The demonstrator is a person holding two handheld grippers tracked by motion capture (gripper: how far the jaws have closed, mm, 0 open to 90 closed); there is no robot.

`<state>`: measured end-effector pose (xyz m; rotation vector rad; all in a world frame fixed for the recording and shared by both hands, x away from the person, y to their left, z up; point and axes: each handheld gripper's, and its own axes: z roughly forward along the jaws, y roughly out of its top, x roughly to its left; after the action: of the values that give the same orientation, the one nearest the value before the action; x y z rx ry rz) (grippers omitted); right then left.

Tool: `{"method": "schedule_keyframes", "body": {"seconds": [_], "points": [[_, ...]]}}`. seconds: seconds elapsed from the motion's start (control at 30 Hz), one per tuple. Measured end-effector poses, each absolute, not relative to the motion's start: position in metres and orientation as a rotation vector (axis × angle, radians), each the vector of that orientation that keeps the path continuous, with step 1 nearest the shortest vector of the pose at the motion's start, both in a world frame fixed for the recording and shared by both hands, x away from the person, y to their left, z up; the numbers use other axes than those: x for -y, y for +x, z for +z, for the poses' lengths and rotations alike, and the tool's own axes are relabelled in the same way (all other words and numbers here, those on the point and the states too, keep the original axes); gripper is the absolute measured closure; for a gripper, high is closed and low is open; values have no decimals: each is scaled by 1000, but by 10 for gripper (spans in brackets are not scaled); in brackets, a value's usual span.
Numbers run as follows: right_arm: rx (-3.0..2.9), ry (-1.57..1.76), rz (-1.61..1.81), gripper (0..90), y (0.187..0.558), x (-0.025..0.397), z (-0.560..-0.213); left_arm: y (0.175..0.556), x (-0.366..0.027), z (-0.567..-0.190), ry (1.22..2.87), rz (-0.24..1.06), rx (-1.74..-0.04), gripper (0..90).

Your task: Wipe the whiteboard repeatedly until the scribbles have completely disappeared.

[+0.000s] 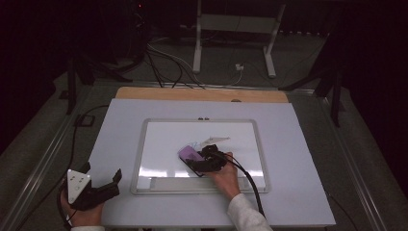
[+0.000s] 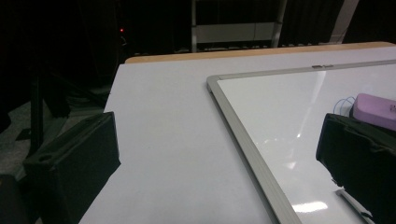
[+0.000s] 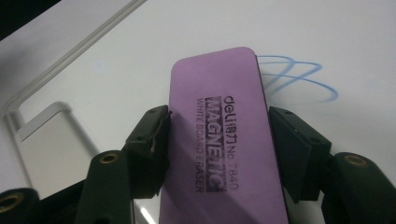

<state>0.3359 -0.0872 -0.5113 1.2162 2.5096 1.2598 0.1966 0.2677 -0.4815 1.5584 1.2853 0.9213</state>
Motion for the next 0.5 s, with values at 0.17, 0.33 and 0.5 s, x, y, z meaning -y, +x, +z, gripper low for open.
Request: {"method": "schedule_keyframes", "body": {"seconds": [0.17, 0.33, 0.5], "points": [[-2479, 1266, 1234, 414, 341, 92, -510, 196, -269, -481, 1553, 923, -1286, 2], [-2374, 1384, 1179, 415, 349, 109, -509, 196, -269, -481, 1551, 923, -1288, 2], [-2398, 1371, 1201, 415, 346, 103, -510, 197, -268, -481, 1557, 921, -1286, 2]]}}
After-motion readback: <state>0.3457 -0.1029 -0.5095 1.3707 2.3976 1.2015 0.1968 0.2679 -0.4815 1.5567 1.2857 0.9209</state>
